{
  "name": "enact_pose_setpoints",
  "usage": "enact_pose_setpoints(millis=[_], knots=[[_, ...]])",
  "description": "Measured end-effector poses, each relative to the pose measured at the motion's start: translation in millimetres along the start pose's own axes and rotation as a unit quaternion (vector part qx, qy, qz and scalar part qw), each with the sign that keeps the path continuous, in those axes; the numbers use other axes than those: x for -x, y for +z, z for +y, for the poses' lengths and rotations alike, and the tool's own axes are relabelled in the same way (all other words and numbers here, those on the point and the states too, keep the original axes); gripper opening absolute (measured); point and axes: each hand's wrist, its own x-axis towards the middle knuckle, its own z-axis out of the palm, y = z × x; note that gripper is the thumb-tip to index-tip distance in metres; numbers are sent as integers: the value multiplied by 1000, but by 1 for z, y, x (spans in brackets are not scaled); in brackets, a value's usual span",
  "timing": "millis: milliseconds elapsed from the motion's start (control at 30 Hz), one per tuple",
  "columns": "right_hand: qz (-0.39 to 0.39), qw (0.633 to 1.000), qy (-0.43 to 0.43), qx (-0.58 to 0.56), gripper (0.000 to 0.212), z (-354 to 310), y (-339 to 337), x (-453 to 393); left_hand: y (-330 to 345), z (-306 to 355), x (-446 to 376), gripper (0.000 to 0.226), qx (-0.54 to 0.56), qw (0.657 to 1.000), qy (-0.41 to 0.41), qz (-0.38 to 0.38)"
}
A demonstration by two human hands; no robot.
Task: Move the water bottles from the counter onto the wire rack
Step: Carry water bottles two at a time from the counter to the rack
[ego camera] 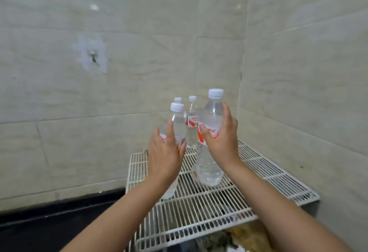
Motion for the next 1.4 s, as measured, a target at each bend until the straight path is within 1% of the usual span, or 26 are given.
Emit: enact_pose_setpoints(millis=[167,267,367,500,567,600,633,667,767,800,833,900,933,967,1033,1067,1100,1133,1167,1233,1267,1300,1333,1400], knots=[[42,998,19,30,78,47,19,-35,52,1,-33,71,40,999,-26,-9],[41,998,34,44,74,73,35,-59,78,-9,-52,65,73,996,-41,6],[31,995,42,79,70,94,51,-79,103,-17,-71,67,88,995,-45,16],[16,992,49,113,71,121,72,-95,137,-34,-85,77,73,996,-59,8],[13,991,63,121,75,131,82,-98,150,-40,-86,78,77,994,-81,0],[15,990,69,124,81,135,86,-99,155,-41,-86,78,83,992,-94,-5],[16,990,72,124,86,139,91,-99,159,-42,-85,78,86,991,-100,-5],[15,990,72,124,87,142,95,-99,162,-43,-83,78,88,991,-101,-5],[0,989,54,134,68,151,103,-98,167,-48,-79,81,102,989,-105,0],[-9,989,51,140,67,151,102,-98,166,-48,-80,83,115,987,-110,-7],[-20,988,52,144,68,151,100,-98,163,-49,-80,84,120,985,-119,-13],[-50,985,63,155,72,151,93,-99,155,-49,-82,85,120,981,-146,-50],[-56,984,65,156,72,151,87,-98,150,-49,-82,83,126,977,-163,-62],[-56,986,59,149,70,150,80,-100,143,-48,-86,78,141,972,-177,-59],[-57,989,52,124,64,146,66,-110,127,-49,-99,64,179,964,-189,-46],[-66,992,50,99,60,141,58,-121,120,-49,-111,58,190,964,-179,-47],[-92,992,48,74,57,136,50,-133,113,-48,-123,53,197,965,-164,-60],[-135,989,41,53,55,130,43,-149,107,-47,-137,49,198,965,-148,-82],[-195,979,31,47,53,124,37,-164,102,-44,-149,46,192,966,-131,-115],[-313,944,-1,102,45,114,26,-185,95,-41,-166,41,169,962,-101,-190],[-355,923,-15,146,43,109,23,-192,93,-40,-169,40,157,959,-89,-218],[-377,908,-27,179,41,107,20,-196,91,-39,-170,39,145,957,-80,-237],[-383,902,-32,196,38,104,18,-198,88,-38,-170,38,131,957,-74,-247],[-362,906,-31,217,29,101,19,-200,85,-33,-169,35,85,965,-64,-240]])
